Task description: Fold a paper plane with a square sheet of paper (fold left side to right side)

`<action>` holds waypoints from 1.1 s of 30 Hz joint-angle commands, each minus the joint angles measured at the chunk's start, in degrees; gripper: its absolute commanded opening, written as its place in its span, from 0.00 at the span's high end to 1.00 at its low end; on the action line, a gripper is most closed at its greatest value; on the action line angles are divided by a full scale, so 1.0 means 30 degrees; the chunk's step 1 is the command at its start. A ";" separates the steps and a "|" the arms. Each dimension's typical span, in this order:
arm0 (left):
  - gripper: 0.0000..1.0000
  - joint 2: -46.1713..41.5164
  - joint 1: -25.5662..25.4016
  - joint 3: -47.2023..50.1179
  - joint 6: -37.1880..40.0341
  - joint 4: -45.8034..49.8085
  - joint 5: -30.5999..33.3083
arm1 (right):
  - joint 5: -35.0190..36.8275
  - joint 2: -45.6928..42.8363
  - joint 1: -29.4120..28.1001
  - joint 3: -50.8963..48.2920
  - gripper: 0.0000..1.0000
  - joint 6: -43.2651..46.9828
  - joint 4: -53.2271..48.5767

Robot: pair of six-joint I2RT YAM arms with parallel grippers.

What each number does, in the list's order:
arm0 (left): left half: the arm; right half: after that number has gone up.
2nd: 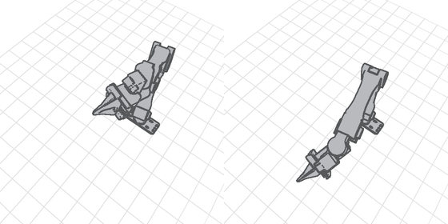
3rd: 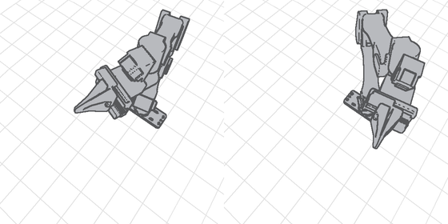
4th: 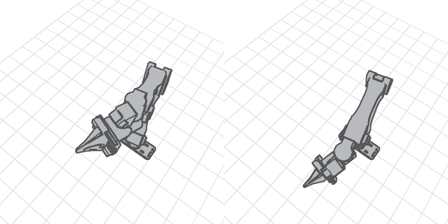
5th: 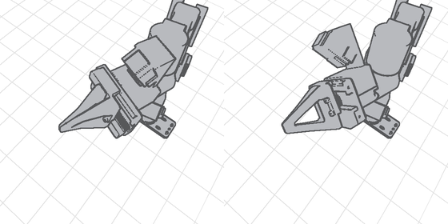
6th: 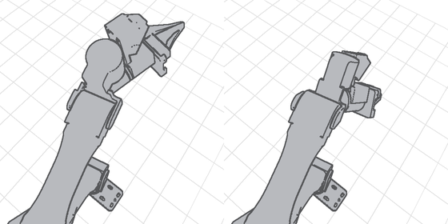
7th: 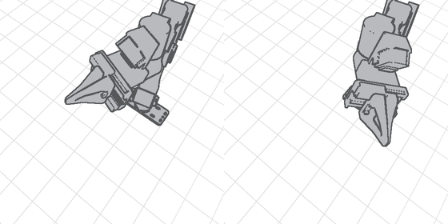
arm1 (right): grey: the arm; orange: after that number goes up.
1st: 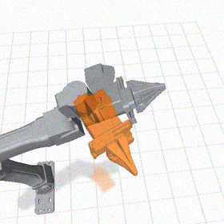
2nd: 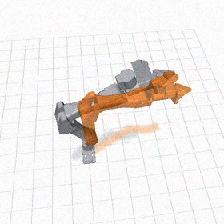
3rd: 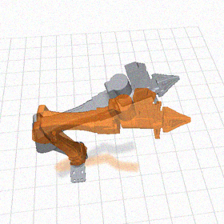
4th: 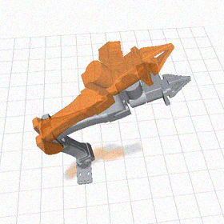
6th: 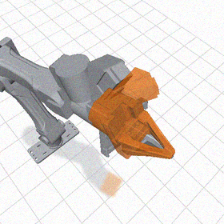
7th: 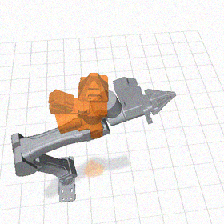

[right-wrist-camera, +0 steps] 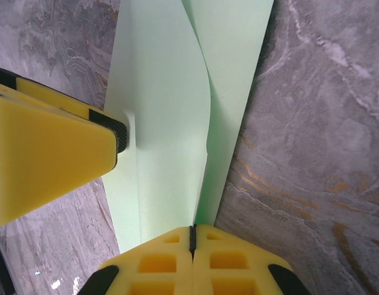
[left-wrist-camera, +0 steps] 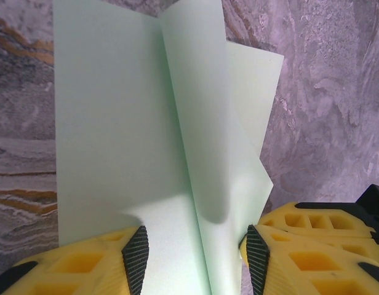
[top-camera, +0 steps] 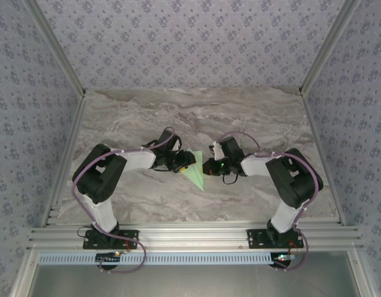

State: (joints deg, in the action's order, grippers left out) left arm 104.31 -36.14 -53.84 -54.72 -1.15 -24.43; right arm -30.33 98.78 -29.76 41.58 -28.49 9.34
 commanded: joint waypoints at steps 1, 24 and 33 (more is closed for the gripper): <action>0.51 0.0679 -0.0160 -0.0008 0.0317 0.0972 0.0601 | 0.0497 0.0232 0.0019 0.0471 0.96 0.0486 -0.0815; 0.57 -0.1107 -0.0152 -0.0630 0.0888 0.2203 0.0860 | 0.1818 0.0947 -0.0207 0.0760 0.96 0.1169 -0.3306; 0.70 -0.0327 -0.0679 -0.2257 0.1157 0.2316 0.0002 | 0.2140 0.0955 -0.0390 0.0874 0.97 0.1332 -0.3711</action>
State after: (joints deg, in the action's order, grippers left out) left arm 102.17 -37.34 -57.30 -52.29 4.86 -23.16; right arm -28.16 99.79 -30.52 44.42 -25.93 4.21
